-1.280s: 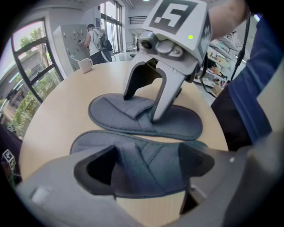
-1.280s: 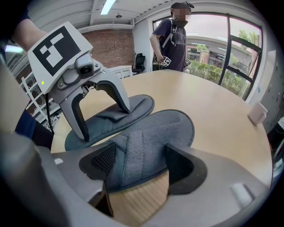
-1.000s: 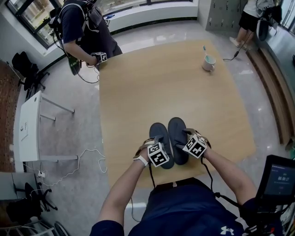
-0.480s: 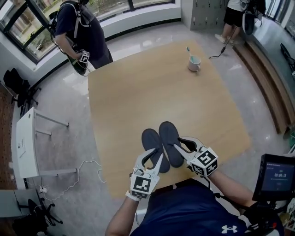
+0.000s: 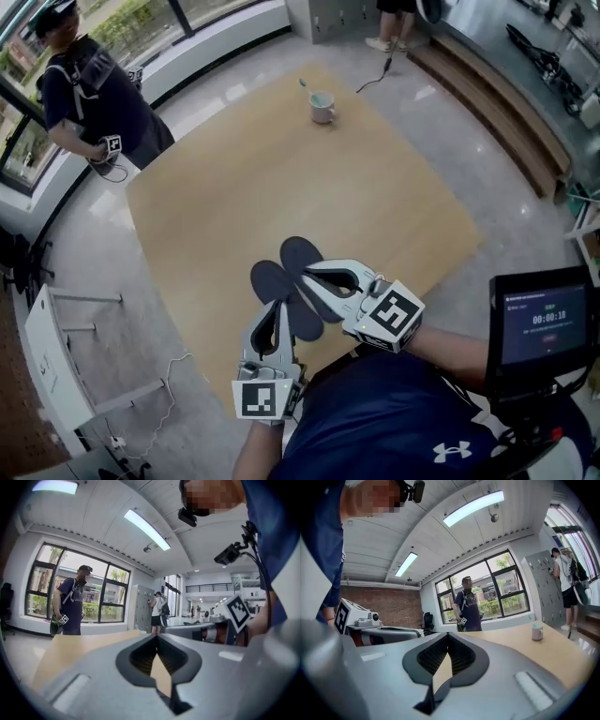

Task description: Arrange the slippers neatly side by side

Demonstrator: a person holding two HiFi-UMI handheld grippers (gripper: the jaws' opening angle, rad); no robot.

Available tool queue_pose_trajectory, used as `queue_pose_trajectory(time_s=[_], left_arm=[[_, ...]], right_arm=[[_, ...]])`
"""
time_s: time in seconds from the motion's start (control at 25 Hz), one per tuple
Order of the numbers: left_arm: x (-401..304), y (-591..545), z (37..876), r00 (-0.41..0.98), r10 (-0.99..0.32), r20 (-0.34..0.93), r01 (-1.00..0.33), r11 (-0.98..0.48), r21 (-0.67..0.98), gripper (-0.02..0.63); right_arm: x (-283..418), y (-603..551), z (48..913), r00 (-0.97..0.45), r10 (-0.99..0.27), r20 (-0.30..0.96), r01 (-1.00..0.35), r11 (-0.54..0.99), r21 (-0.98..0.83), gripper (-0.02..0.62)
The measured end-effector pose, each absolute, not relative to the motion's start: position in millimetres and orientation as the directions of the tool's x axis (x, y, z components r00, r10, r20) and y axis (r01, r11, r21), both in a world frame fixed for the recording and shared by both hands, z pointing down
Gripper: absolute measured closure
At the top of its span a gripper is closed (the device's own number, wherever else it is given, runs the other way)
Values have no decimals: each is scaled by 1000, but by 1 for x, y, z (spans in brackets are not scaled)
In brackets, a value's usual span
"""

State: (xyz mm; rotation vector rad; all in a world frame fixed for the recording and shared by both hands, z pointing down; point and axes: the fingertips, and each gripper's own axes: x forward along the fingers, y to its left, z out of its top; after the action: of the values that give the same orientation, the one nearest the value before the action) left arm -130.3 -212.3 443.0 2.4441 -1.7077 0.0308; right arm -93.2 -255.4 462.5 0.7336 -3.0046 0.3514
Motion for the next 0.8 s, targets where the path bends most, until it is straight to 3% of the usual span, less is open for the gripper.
queue_pose_trajectory(time_s=[0.32, 0.52, 0.8], left_arm=[[-89, -197, 454, 449, -872, 196, -892, -427, 147, 601], [-45, -186, 448, 499, -851, 166, -866, -484, 124, 601], [-76, -197, 459, 449, -874, 187, -893, -429, 137, 601]], right_arm=[[-70, -229, 435, -874, -484, 52, -484, 853, -194, 584], [-14, -222, 433, -825, -562, 61, -562, 805, -192, 584], [-31, -246, 435, -817, -574, 63, -577, 805, -141, 584]])
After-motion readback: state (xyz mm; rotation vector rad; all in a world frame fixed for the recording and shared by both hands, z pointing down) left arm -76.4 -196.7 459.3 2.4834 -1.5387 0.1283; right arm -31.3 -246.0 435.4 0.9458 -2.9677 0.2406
